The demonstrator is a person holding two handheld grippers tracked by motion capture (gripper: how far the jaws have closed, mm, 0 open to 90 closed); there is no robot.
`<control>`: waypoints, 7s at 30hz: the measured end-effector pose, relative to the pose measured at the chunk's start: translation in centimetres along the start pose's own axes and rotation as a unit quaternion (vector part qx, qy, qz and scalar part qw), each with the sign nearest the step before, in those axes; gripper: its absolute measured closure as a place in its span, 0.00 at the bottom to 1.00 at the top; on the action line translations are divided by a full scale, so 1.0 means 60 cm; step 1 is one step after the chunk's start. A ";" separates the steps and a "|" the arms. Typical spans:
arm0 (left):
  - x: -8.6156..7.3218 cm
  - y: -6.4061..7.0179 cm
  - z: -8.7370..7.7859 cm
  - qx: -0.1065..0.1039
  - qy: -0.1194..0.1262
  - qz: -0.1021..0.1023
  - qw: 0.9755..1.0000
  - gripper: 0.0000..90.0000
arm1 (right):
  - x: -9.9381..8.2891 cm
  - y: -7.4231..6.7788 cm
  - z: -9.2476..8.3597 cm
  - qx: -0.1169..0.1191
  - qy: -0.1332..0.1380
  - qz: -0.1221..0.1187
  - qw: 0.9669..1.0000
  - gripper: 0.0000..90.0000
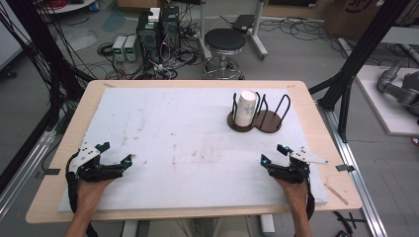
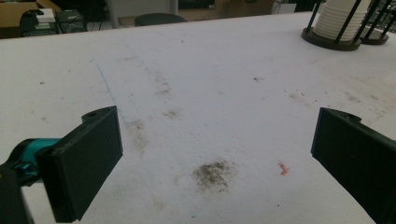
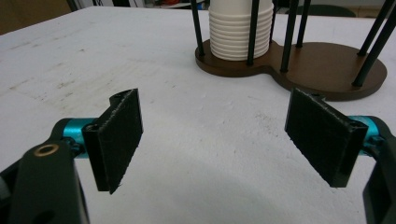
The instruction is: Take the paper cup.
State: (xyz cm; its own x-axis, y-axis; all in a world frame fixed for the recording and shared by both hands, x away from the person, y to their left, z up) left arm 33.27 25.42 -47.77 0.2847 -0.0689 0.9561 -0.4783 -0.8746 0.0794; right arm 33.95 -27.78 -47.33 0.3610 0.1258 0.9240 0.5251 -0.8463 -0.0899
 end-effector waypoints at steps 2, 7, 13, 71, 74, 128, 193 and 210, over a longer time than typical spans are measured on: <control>0.000 0.000 -0.001 -0.001 0.001 0.000 1.000 0.02 | 0.000 -0.001 -0.002 -0.004 0.004 -0.001 1.000 0.22; 0.000 0.000 0.001 0.000 -0.001 0.000 1.000 0.02 | 0.000 -0.001 -0.005 -0.001 0.015 -0.001 1.000 0.22; 0.000 0.000 0.001 0.000 0.000 0.001 1.000 0.02 | 0.000 -0.004 -0.007 0.011 0.018 -0.011 1.000 0.22; -0.001 0.000 0.007 -0.001 -0.020 0.001 1.000 0.02 | 0.318 0.077 0.022 0.092 -0.067 -0.126 0.985 0.21; -0.002 0.000 0.007 -0.001 -0.021 0.002 1.000 0.02 | 0.331 0.073 0.036 0.105 -0.075 -0.139 0.982 0.21; -0.003 0.001 0.013 0.012 -0.042 0.007 0.999 0.02 | 0.375 0.071 0.225 0.165 -0.294 -0.243 0.910 0.22; -0.004 0.004 0.015 0.018 -0.045 0.016 0.999 0.02 | 0.315 0.076 0.263 0.179 -0.371 -0.265 0.872 0.39; -0.004 0.005 0.016 0.020 -0.048 0.020 0.998 0.02 | 0.319 0.075 0.260 0.177 -0.366 -0.261 0.875 0.40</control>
State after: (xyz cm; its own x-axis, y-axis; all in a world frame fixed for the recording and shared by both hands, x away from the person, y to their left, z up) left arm 33.86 24.71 -48.25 0.3455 -0.1484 0.9266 -0.4584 -0.8883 0.0286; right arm 55.27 -21.10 -35.87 0.3302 0.8557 0.3984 0.9248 -0.3777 0.0449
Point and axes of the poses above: each handheld gripper's, and its own axes: z roughly forward along the jaws, x roughly out of its top, y roughly to its right, the point moved 6 cm from there along z, roughly forward along the jaws
